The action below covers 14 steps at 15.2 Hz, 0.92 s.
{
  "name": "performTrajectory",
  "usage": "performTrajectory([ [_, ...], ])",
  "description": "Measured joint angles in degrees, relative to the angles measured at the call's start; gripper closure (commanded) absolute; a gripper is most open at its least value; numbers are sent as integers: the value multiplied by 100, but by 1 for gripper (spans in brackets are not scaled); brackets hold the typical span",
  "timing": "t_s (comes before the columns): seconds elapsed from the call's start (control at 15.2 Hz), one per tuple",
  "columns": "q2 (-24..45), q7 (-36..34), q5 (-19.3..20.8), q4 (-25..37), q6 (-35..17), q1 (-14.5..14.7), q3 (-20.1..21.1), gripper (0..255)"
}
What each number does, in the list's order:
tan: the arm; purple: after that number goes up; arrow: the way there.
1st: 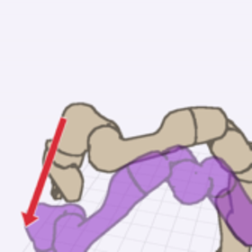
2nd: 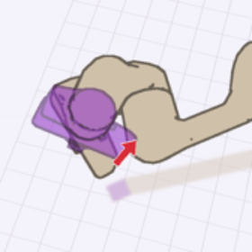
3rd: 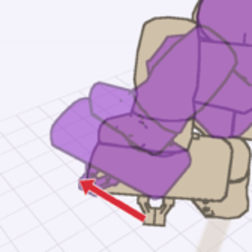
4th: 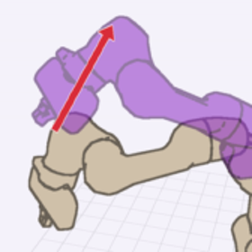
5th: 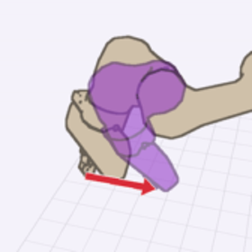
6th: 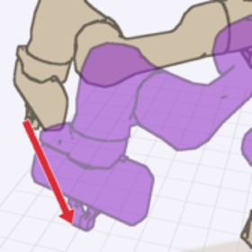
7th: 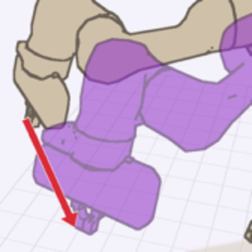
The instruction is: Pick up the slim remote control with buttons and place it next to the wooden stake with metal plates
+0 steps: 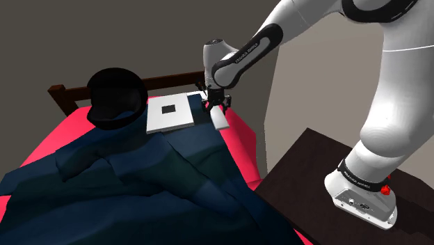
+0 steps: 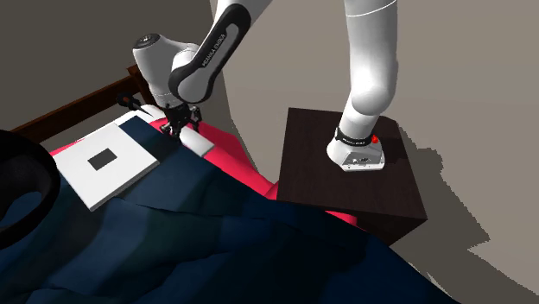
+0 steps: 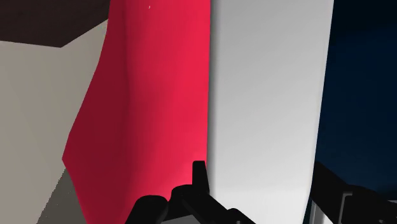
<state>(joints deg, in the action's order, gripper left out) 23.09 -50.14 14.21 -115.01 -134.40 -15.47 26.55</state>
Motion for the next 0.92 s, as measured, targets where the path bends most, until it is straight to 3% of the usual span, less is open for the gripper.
performTrajectory([
  [0.46, 1208, 468, 240, 1967, 796, 53, -318, 255],
  [0.92, 2654, 1027, 342, 4562, 1900, 276, -567, 255],
])
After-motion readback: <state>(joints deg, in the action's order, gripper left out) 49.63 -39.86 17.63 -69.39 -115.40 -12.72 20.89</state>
